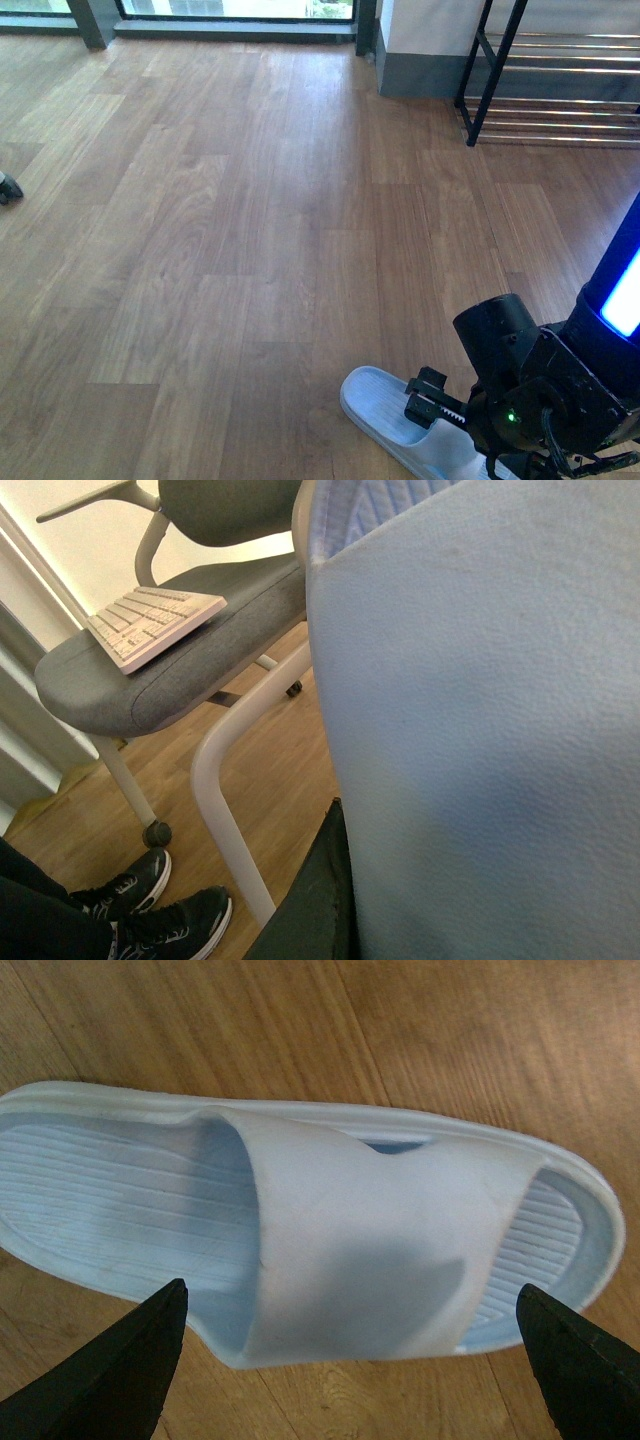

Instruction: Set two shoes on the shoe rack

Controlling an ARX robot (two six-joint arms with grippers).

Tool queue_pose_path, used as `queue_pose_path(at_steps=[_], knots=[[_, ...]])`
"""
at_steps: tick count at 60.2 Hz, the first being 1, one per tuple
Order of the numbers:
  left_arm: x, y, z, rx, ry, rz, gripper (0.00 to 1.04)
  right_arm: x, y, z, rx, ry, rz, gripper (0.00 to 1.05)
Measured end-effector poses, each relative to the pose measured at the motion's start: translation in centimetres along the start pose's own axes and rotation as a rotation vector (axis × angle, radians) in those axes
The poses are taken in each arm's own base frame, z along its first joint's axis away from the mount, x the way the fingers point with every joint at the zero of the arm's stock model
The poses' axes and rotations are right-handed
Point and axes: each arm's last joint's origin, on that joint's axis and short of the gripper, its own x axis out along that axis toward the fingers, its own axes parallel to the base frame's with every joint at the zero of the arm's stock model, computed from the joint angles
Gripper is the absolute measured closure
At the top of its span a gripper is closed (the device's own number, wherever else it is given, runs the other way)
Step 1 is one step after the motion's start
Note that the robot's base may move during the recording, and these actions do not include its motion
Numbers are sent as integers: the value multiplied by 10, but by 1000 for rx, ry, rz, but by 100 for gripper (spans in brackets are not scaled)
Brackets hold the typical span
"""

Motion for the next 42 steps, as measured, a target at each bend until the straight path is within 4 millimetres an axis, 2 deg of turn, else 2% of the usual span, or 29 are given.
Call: queue_pose_path(at_steps=[7, 13, 18, 28, 42], knots=[[0, 0, 0, 0, 0, 0, 103, 17, 3, -10, -33, 5, -39, 9], [0, 0, 0, 0, 0, 0, 103, 21, 1, -19, -85, 12, -62, 9], [0, 0, 0, 0, 0, 0, 103, 21, 0, -20, -129, 0, -79, 9], [0, 0, 0, 0, 0, 0, 103, 21, -4, -13, -334, -143, -158, 9], [0, 0, 0, 0, 0, 0, 103, 26, -20, -16, -570, -72, -188, 9]])
